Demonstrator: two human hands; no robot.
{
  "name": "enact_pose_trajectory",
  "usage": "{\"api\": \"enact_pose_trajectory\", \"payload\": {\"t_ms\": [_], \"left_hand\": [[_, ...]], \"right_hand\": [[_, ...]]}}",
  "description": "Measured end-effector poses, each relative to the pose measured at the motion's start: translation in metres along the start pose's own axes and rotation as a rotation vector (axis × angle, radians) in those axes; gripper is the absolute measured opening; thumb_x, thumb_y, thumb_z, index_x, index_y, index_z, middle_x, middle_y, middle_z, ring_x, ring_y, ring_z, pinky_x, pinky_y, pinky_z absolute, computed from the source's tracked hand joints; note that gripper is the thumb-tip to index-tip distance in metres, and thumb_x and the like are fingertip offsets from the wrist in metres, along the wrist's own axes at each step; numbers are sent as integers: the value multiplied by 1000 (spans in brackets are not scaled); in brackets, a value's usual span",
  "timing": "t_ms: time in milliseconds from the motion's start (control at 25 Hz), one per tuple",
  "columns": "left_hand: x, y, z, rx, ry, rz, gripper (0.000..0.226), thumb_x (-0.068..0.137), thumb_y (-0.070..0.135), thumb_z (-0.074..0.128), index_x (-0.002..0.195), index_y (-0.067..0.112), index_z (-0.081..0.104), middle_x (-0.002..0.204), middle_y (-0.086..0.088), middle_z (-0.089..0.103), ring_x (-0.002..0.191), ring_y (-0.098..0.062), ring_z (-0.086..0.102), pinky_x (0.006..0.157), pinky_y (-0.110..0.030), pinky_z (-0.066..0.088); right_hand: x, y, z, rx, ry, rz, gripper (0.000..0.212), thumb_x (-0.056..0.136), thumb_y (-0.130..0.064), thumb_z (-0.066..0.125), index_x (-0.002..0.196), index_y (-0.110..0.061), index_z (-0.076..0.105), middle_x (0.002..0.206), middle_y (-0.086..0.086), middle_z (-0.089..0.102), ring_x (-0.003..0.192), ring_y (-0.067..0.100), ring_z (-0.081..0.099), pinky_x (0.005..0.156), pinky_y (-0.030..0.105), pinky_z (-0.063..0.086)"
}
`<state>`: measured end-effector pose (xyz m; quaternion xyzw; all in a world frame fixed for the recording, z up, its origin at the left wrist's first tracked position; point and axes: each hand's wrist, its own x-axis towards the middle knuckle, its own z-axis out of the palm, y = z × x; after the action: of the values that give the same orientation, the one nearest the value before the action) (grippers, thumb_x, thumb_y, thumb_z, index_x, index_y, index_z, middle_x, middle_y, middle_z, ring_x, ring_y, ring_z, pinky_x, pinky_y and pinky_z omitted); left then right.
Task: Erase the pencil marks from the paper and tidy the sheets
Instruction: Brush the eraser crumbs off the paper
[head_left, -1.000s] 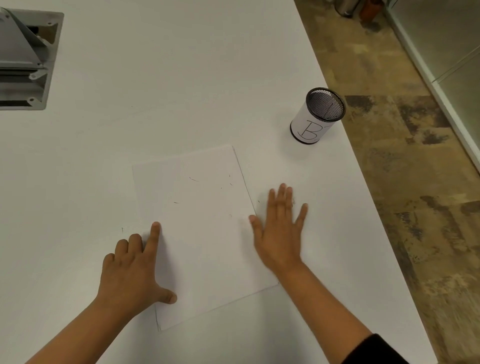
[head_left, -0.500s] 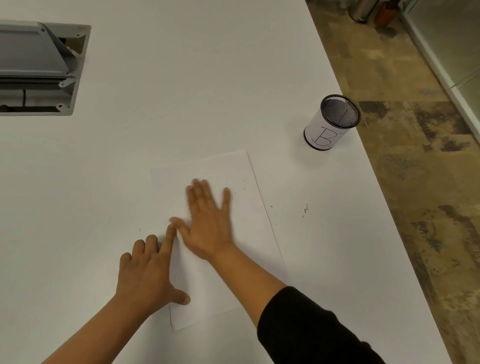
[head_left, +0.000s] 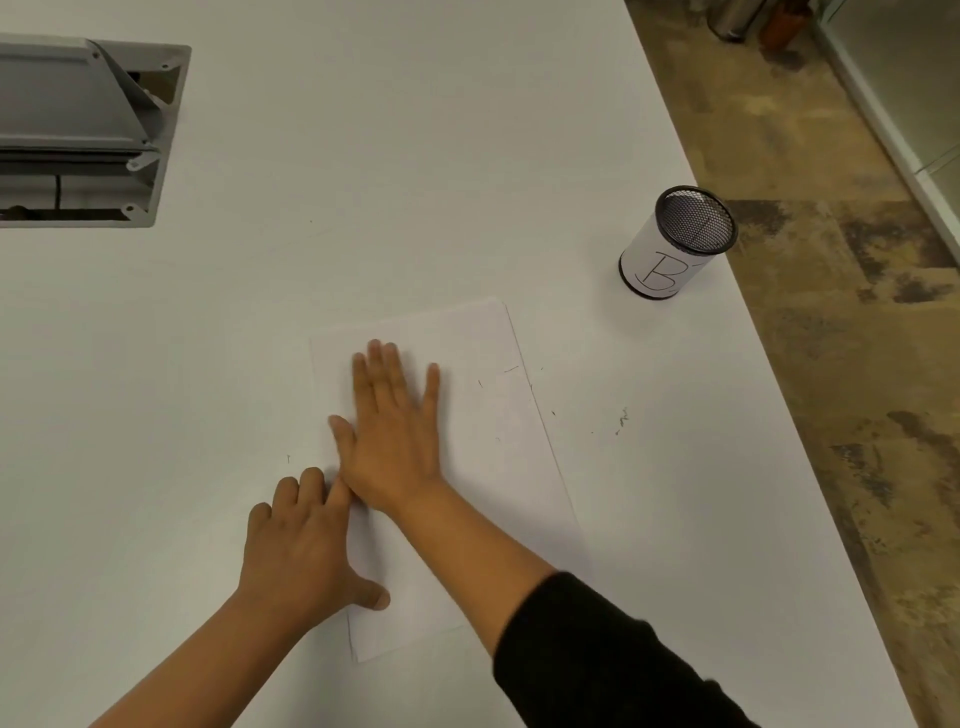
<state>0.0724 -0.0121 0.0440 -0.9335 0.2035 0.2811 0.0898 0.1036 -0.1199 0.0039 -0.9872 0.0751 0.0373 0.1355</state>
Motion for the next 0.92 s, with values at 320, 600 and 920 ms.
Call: {"api": "enact_pose_trajectory", "payload": {"t_ms": [320,600,920], "left_hand": [[-1,-1,0,0,28,24,140,51,81,63,146,20,-20,125,4,34,111,-15,37,84,-24,33],[1,2,-1,7,3,2,142,49,81,63,147,20,-19,125,3,35,111,-16,37,82,-23,32],[0,2,-2,30,-3,7,142,49,82,63,147,20,-18,121,4,35,109,-15,37,78,-23,28]], "right_hand": [[-39,145,-10,-155,168,668,84,81,-57,6,141,1,17,151,18,12,140,24,-1,105,62,-6],[-44,55,1,22,205,121,68,87,-46,23,139,-2,26,150,16,18,139,27,8,106,61,2],[-67,168,-10,-145,222,502,78,85,-54,13,139,1,22,150,18,19,140,25,6,107,60,-2]]}}
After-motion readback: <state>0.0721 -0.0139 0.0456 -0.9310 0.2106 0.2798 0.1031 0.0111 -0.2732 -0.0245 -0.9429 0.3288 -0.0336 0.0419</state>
